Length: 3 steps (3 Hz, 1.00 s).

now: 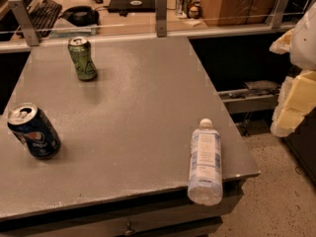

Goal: Move pepsi can near blue plastic bottle

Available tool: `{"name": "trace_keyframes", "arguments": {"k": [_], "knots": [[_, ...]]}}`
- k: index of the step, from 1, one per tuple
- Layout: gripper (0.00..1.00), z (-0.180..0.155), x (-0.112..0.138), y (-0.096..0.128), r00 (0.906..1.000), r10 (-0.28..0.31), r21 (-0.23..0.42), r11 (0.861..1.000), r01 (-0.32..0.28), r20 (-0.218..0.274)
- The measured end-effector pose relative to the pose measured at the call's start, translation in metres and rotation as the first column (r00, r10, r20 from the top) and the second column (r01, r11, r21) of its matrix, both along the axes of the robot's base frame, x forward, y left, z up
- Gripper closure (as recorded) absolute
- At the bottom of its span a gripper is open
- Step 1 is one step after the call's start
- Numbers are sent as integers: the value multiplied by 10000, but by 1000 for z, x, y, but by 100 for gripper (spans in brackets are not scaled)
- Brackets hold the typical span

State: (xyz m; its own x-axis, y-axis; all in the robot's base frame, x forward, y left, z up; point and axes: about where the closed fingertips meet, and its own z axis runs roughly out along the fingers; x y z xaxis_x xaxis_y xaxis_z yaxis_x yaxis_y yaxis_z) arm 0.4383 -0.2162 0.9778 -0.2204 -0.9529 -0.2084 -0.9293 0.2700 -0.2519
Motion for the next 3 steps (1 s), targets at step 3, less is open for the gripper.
{"name": "trace_keyframes", "arguments": {"k": [3], "knots": [[0, -60, 22, 103, 9825, 1760, 2100, 9646, -1596, -617]]}}
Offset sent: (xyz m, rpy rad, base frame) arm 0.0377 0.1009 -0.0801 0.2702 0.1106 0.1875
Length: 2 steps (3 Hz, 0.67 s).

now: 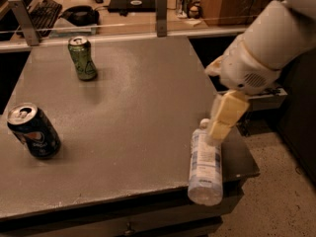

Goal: Move pepsi can near blue plastic bottle

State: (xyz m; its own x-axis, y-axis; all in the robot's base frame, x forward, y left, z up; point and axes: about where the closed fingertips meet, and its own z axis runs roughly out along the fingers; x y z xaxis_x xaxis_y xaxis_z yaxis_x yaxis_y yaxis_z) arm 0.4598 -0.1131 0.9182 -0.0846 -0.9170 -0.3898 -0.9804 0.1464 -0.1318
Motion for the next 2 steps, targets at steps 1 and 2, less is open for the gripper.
{"name": "trace_keyframes", "arguments": {"k": [1, 2], "knots": [[0, -35, -5, 82, 9908, 1157, 1189, 9871, -1068, -702], [0, -35, -5, 82, 9908, 1157, 1189, 9871, -1068, -702]]}}
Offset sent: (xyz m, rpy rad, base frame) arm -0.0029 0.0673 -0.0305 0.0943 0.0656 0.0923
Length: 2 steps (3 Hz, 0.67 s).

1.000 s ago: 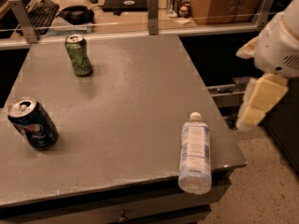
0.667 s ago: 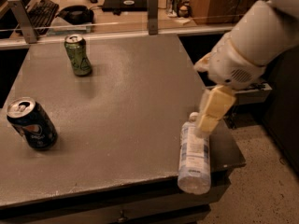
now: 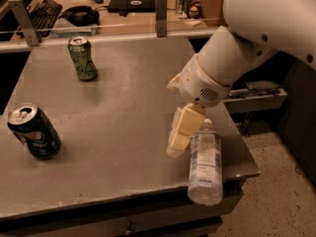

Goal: Move pepsi can near blue plastic bottle

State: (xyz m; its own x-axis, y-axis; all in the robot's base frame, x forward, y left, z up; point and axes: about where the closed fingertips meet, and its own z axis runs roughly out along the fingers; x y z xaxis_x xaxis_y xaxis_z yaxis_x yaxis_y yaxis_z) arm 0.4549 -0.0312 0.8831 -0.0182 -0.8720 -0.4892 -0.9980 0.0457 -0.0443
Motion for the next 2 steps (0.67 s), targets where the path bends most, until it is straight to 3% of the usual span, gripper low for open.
{"name": "trace_keyframes", "arguments": {"k": [1, 2], "knots": [[0, -4, 1, 17, 9996, 293, 409, 9987, -292, -18], [0, -19, 0, 75, 9924, 1228, 1469, 9816, -1216, 10]]}}
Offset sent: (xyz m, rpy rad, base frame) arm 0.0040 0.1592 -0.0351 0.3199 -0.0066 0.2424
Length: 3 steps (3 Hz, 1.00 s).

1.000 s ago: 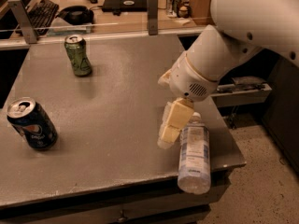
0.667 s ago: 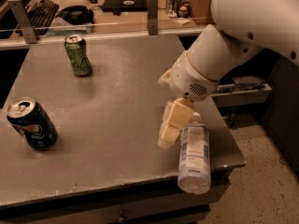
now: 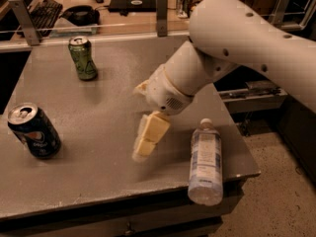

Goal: Move pepsi can near blue plastic bottle

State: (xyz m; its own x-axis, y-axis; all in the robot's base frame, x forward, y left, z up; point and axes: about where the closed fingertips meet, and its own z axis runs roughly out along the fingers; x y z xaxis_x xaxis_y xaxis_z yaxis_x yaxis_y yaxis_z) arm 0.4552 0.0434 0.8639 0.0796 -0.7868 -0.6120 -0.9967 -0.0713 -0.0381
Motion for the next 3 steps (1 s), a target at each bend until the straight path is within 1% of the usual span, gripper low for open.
{"name": "trace_keyframes", "arguments": {"k": [1, 2, 3], "knots": [[0, 0, 11, 66, 9963, 798, 1292, 9881, -833, 324], [0, 7, 13, 121, 9921, 1185, 2546, 9589, -1254, 421], [0, 15, 5, 165, 9903, 1362, 3730, 9178, -1361, 262]]}}
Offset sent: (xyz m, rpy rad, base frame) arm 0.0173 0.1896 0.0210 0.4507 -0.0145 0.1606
